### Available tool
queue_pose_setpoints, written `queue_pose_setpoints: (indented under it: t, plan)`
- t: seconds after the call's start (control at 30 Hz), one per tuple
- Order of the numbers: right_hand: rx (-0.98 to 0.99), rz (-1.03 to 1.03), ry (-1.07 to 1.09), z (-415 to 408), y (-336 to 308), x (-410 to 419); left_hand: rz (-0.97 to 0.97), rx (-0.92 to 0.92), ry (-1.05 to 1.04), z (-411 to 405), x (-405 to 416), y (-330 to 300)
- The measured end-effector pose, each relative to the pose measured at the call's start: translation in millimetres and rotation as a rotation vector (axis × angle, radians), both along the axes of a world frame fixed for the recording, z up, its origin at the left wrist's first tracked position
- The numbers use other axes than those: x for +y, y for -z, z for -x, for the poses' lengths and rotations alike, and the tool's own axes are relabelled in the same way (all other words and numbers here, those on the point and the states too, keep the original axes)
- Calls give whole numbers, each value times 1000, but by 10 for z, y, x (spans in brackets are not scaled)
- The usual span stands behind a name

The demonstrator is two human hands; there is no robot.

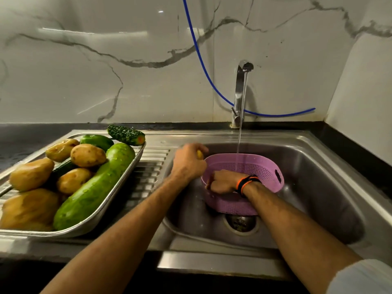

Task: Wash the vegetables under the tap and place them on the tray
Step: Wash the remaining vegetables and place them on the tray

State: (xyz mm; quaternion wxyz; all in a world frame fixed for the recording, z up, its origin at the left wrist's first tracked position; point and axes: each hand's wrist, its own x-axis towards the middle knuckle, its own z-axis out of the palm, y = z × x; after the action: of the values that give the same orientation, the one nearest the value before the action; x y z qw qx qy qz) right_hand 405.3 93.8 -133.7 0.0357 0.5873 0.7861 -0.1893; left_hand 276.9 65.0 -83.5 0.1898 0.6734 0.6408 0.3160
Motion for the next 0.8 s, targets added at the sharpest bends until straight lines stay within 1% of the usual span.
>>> queue_pose_setpoints:
  t: [0.07, 0.13, 0.23, 0.4, 0.47, 0.63, 0.7, 0.8]
  plan:
    - [-14, 0, 3, -1, -6, -11, 148, 103, 33, 16, -34, 229]
    - [-24, -2, -9, 2, -28, -23, 182, 126, 36, 35, -81, 255]
    - [8, -43, -16, -18, -124, -25, 97, 64, 7, 97, -91, 17]
    - [182, -230, -28, 186, -492, -61, -48, 70, -31, 442, -224, -538]
    - [271, -275, -42, 348, -657, -120, -89, 72, -59, 646, -320, -715]
    - [512, -326, -95, 806, -936, -352, -107, 72, -110, 1153, -647, -1001]
    - [554, -345, -122, 993, -999, -494, -98, 75, -140, 1342, -819, -1057]
    - [601, -366, -171, 1203, -1039, -716, -66, 31, -177, 1588, -1037, -1036]
